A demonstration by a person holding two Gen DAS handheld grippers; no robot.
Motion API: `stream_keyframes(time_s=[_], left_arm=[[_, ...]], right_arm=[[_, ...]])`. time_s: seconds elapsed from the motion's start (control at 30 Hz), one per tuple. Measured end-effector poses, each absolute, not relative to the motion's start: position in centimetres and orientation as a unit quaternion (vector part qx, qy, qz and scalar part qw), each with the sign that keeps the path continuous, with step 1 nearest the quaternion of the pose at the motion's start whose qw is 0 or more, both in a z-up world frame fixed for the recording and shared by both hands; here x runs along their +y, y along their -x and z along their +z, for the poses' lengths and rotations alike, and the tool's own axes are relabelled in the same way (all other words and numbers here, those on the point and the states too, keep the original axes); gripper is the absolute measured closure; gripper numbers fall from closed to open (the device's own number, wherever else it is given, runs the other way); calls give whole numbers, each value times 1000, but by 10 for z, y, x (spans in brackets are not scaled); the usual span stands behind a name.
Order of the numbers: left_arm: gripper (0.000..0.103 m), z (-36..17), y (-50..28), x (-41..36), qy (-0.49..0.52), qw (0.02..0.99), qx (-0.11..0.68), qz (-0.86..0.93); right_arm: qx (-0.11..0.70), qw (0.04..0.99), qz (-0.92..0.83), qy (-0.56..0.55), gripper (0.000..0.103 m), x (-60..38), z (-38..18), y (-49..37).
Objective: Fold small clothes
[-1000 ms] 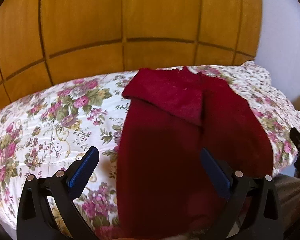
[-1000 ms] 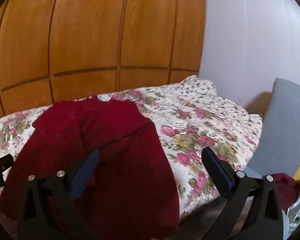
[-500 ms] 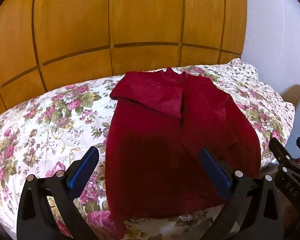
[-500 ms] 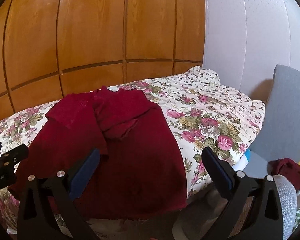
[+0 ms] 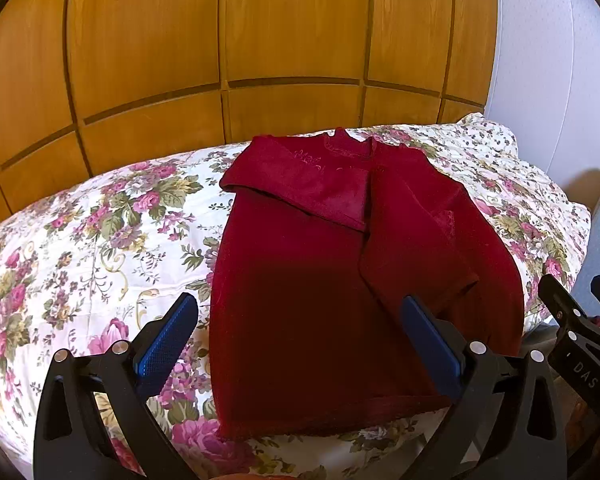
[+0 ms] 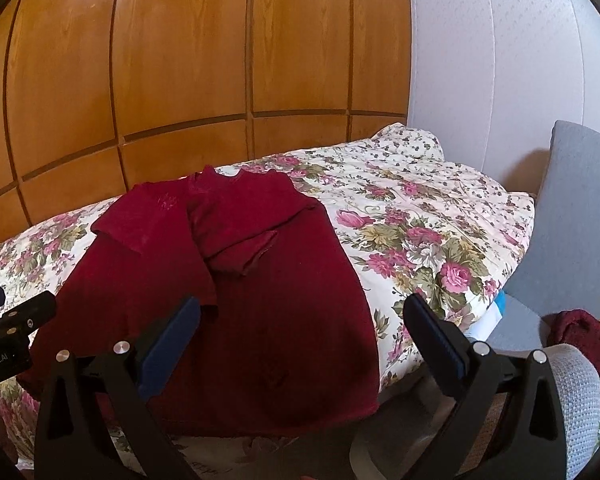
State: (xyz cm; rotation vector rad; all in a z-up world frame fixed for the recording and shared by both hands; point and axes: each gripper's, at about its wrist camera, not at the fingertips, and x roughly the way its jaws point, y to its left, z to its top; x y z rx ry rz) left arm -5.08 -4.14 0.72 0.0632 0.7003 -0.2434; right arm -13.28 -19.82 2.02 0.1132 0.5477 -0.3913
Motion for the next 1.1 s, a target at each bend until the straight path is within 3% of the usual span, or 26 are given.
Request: stream_keyframes(time_s=[1.1], left_arm=[[3,2,47,-38,-21,928,355,-113]], right_arm=[[279,941,-184,-54,2,-196,16,129]])
